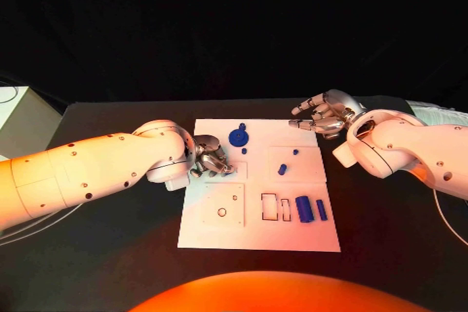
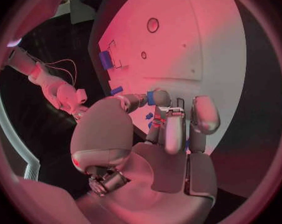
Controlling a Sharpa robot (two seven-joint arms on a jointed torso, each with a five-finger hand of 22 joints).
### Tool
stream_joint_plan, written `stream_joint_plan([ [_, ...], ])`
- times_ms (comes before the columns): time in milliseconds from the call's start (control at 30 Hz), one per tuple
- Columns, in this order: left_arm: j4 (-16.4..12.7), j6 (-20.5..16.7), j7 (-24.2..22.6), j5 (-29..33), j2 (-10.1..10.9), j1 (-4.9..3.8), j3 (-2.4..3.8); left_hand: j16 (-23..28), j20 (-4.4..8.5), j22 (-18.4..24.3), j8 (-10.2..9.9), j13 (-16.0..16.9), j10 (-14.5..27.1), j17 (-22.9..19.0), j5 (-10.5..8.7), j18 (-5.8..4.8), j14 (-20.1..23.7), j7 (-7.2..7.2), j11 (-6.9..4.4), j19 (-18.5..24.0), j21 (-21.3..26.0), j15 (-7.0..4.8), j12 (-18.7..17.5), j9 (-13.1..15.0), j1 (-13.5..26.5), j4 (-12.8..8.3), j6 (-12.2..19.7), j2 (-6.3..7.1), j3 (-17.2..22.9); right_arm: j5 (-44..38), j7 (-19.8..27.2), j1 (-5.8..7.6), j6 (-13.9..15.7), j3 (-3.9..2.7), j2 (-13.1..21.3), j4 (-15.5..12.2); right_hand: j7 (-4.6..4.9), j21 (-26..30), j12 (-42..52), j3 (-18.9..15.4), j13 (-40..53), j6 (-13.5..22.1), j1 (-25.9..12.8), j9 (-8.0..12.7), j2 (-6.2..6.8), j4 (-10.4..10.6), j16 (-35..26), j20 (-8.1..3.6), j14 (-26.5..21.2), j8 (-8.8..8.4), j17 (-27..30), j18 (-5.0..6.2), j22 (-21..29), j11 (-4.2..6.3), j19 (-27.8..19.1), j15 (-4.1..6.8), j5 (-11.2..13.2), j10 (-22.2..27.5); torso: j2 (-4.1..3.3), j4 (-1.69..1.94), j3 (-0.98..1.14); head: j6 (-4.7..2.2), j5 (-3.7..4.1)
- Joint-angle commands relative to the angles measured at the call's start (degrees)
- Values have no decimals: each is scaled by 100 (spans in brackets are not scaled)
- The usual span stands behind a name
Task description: Assemble the parts on the task board
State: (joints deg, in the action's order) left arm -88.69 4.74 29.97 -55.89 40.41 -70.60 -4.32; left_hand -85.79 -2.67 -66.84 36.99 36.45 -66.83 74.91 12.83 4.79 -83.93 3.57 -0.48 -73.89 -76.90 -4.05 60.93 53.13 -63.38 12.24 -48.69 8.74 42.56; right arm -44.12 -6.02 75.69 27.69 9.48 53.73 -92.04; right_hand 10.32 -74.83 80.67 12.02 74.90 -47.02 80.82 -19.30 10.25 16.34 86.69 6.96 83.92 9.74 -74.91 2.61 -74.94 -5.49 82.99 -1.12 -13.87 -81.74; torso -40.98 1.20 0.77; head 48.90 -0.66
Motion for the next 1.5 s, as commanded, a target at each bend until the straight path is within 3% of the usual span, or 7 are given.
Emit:
stream_joint_plan([
  [33, -48, 3, -112, 336, 50, -7, 32, 20, -14, 4, -51, -54, 46, 835, -8, 63, -363, 57, 27, 30, 18, 53, -33, -44, -12, -971, 52, -57, 945, 47, 14, -14, -101, 4, -8, 14, 10, 17, 12, -28, 642, 14, -57, 2, -11, 8, -22, -11, 414, 28, -808, 92, -579, 5, -13, 12, 2, 8, -1, 5, 6, 7, -6],
  [467, -19, 238, -114, 479, 138, -121, 134, 3, -31, -9, -53, -57, 46, 858, -6, 63, -371, 72, 39, 28, 10, 67, -23, -86, -23, -1102, 30, -54, 1021, 70, 11, -29, -113, 9, -17, 30, 7, 24, 13, -29, 643, 6, -63, 0, -17, 8, -25, -11, 413, 36, -803, 94, -574, 7, -15, 13, 1, 6, -4, -1, 2, 11, 8],
  [700, 290, 1130, -61, 575, -4, -354, 149, 19, -48, 19, -78, -101, 69, 830, -69, 70, -358, 102, 67, 59, 28, 88, -37, -129, 28, -1101, 55, -145, 1044, 71, 12, -33, -113, 9, -28, 49, 7, 24, 13, -29, 643, 6, -63, 0, -17, 8, -25, -11, 413, 36, -803, 94, -574, 7, -15, 13, 1, 6, -3, 0, 2, 14, 1],
  [933, 775, 2171, 2, 694, -309, -575, 145, 46, -91, 75, -2, -160, 203, 776, -143, 90, -321, 133, 103, 142, 72, 129, -25, -123, 359, -1158, 108, -445, 1187, 72, 12, -35, -111, 10, -56, 83, 5, 26, 16, -31, 644, 0, -69, -1, -20, 6, -26, -13, 413, 44, -803, 94, -574, 9, -15, 15, 0, 3, 2, -3, 8, 12, -11],
  [1100, 1120, 2745, 50, 738, -542, -678, 116, 21, -96, 45, 116, -139, 237, 795, -146, 90, -321, 130, 104, 150, 54, 131, 56, -57, 813, -1378, 138, -607, 1438, 72, 10, -37, -112, 11, -74, 102, 5, 26, 17, -32, 644, -1, -70, -2, -21, 6, -26, -13, 413, 46, -803, 94, -574, 9, -14, 15, 0, 2, 3, -1, 5, 6, -17],
  [1267, 1541, 3292, 105, 743, -849, -800, 25, 3, -94, 19, 213, -135, 255, 810, -146, 88, -323, 120, 98, 152, 37, 127, 98, 27, 1086, -1510, 142, -747, 1572, 73, 9, -42, -115, 12, -101, 118, 4, 25, 17, -32, 644, -2, -70, -2, -21, 3, -26, -13, 413, 48, -803, 94, -575, 10, -13, 16, -2, 1, 8, 2, 9, 1, -31],
  [1500, 1890, 3648, 146, 727, -1150, -899, -57, -69, -79, -93, 365, 10, 183, 906, -146, 69, -363, 95, 76, 91, -38, 109, 247, 193, 1439, -1696, 145, -879, 1762, 73, 9, -51, -115, 14, -127, 134, 3, 32, 19, -32, 645, -3, -68, -2, -21, 0, -27, -14, 413, 51, -802, 95, -571, 11, -16, 17, -6, 0, 2, -2, 3, -10, -45],
])
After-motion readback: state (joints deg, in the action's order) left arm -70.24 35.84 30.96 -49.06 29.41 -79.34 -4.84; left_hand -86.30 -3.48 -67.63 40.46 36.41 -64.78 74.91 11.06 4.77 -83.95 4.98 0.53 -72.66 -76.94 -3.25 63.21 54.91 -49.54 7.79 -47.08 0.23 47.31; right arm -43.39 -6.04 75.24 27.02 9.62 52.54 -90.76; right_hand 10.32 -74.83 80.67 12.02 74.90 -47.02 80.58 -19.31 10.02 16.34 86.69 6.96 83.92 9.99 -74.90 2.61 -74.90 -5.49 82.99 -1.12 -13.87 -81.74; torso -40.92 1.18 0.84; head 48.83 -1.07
